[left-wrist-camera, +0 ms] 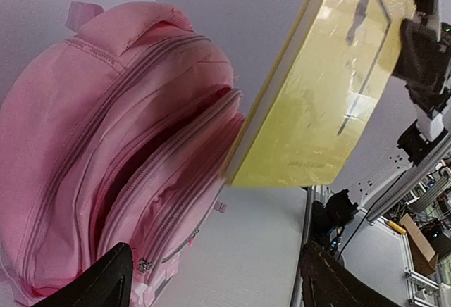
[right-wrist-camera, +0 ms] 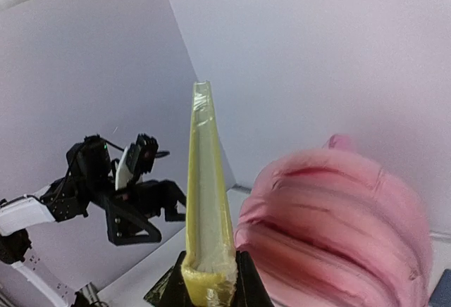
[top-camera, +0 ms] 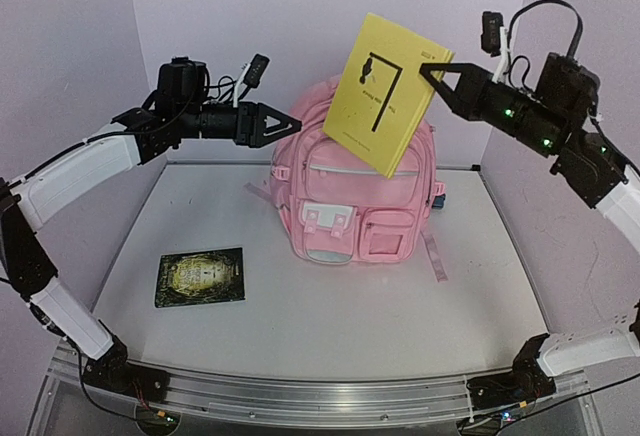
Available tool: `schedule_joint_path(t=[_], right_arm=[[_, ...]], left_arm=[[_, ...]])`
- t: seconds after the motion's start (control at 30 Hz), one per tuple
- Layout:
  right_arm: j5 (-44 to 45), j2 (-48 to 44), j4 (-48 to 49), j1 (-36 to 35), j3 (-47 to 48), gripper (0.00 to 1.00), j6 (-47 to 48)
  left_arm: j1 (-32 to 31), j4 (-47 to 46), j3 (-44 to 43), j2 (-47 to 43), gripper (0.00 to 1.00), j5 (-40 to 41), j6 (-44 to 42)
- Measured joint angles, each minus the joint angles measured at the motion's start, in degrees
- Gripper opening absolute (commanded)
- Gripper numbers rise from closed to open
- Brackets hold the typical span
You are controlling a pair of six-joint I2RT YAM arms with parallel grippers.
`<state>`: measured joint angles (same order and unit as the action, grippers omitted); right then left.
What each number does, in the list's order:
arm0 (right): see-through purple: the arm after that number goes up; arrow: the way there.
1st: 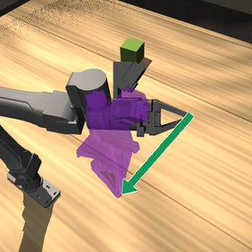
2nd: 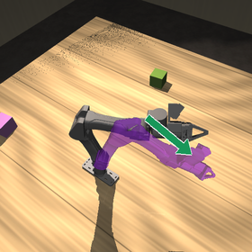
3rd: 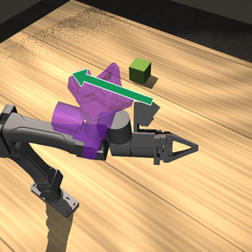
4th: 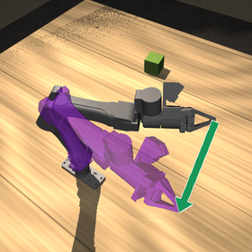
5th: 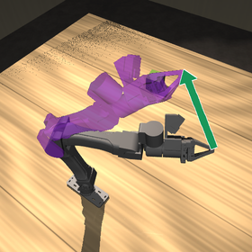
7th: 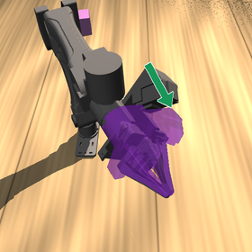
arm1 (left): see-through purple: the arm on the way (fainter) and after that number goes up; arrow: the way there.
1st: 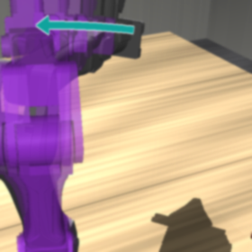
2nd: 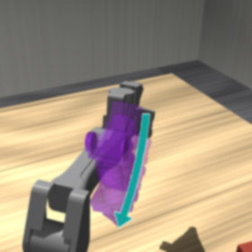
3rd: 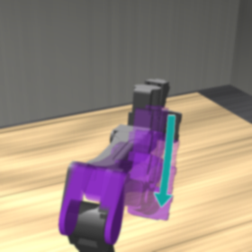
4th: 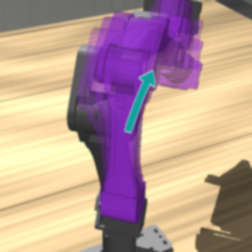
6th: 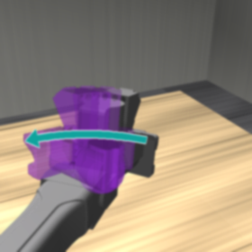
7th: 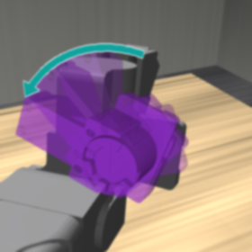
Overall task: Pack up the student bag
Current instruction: Pick up the book from the center of the board, then place the book in the student bag.
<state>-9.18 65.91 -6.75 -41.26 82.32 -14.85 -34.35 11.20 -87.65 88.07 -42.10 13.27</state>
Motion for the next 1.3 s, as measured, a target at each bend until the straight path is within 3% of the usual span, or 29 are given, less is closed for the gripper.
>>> schedule_joint_path(t=[0.23, 0.9, 1.3], right_arm=[[8.9, -0.2, -0.6, 0.1, 6.6, 0.0, 6.3], [10.6, 0.3, -4.9, 0.8, 6.2, 0.0, 7.9], [9.5, 0.2, -5.1, 0.8, 5.8, 0.0, 7.9]], left_arm=[[-2.1, 6.8, -6.9, 9.4, 0.59, 6.0, -9.4], [-4.0, 9.1, -10.7, 11.0, 0.63, 14.6, -18.0], [-4.0, 10.1, -13.7, 11.5, 0.56, 15.3, -20.8]])
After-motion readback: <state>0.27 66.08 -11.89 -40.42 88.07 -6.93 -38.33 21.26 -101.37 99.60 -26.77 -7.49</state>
